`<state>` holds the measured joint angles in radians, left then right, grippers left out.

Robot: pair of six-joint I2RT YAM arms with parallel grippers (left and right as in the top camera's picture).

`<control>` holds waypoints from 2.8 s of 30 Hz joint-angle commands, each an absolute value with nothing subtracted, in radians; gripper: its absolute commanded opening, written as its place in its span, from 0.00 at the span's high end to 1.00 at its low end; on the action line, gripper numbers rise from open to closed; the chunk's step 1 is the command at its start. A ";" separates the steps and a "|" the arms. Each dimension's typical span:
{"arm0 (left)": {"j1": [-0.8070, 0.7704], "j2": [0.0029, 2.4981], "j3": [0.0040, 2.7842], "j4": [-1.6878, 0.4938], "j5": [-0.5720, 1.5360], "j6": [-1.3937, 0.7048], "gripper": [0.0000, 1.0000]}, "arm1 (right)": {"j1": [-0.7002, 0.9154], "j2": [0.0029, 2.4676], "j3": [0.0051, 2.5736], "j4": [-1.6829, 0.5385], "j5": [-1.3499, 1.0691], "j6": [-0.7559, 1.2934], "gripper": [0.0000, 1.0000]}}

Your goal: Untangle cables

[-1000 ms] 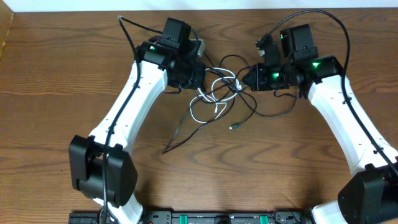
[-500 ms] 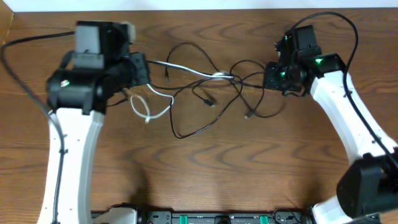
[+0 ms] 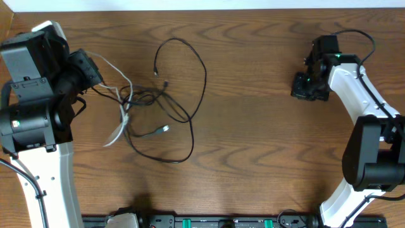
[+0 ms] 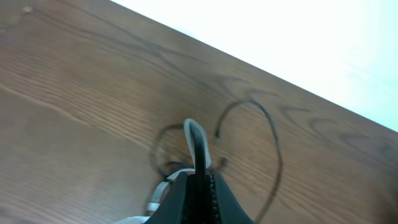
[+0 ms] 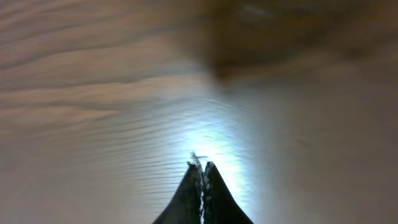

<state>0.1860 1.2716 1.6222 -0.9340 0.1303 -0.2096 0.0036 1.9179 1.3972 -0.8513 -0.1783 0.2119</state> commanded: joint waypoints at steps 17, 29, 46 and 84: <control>0.059 1.269 1.636 -0.779 0.815 -0.287 0.93 | 0.338 1.673 1.406 -0.456 -0.823 -0.036 0.36; 0.059 1.277 1.634 -0.931 0.830 -0.282 0.93 | 0.516 1.687 1.406 -0.260 -0.772 -0.023 0.27; 0.059 1.282 1.633 -1.044 0.719 -0.196 0.93 | 0.562 1.752 1.406 -0.198 -0.424 0.030 0.99; 0.059 1.494 1.607 -1.083 0.505 0.003 0.44 | 0.136 0.854 1.528 -0.604 -0.161 0.059 0.99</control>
<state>0.0578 1.4853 1.6123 -1.0878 0.4248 -0.0719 0.1810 0.9150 1.5127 -0.5941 -0.2607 0.0486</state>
